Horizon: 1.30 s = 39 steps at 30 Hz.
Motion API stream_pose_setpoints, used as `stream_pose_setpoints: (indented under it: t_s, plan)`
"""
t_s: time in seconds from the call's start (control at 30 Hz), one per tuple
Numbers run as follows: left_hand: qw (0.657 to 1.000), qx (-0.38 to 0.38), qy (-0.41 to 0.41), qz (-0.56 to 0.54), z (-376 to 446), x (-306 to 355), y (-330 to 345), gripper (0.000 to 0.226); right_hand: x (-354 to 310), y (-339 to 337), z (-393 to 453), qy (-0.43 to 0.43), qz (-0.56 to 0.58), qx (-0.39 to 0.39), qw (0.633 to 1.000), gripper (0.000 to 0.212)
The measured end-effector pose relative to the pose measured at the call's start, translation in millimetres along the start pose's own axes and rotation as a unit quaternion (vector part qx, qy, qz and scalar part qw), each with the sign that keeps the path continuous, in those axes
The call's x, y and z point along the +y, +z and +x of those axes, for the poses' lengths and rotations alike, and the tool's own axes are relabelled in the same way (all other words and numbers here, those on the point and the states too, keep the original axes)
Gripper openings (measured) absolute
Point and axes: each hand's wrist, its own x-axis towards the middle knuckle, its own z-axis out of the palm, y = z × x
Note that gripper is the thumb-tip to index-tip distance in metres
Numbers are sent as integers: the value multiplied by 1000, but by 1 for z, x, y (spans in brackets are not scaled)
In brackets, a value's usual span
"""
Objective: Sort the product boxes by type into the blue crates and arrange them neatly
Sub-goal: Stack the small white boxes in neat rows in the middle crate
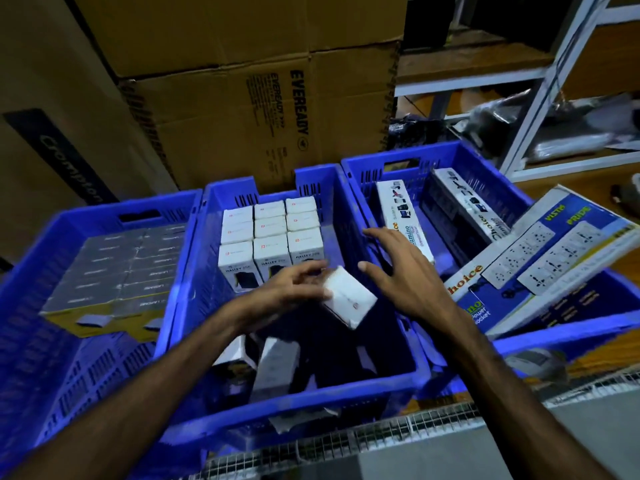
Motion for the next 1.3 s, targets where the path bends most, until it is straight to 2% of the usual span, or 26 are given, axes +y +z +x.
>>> stream_pose_setpoints:
  t_s: [0.07,0.2,0.33,0.4,0.53,0.63,0.87,1.0,1.07,1.17,1.3]
  plan:
    - [993,-9,-15,-117,-11,3,-10,60,-2,0,0,-11,-9,11,1000,47]
    - [965,-15,-34,-261,-22,6,-16,67,-10,-4,1,-49,15,20,998,42]
    - [968,6,-41,-248,-28,15,-14,45,-22,-8,4,-82,73,-23,994,61]
    - [970,9,-40,-241,-29,17,-15,38,-34,-11,6,-80,116,-77,987,73]
    - [972,8,-30,-233,-34,24,-22,56,-57,-14,8,-65,189,-197,960,91]
    - [976,-1,-34,-213,-35,29,-30,58,-72,-12,11,-49,232,-245,940,98]
    - [984,-46,-63,-160,-33,39,-39,74,-89,13,16,-28,284,-243,927,101]
    - [986,-72,-47,-144,-34,38,-48,69,-89,21,24,-31,257,-223,940,91]
    - [991,-26,-22,-128,-32,37,-58,66,-88,28,29,-29,264,-191,945,79]
    - [983,150,27,-104,-36,37,-83,58,-84,43,36,-11,255,-142,956,73]
    - [935,301,113,-152,-51,24,-115,17,-82,74,50,5,187,-125,974,63]
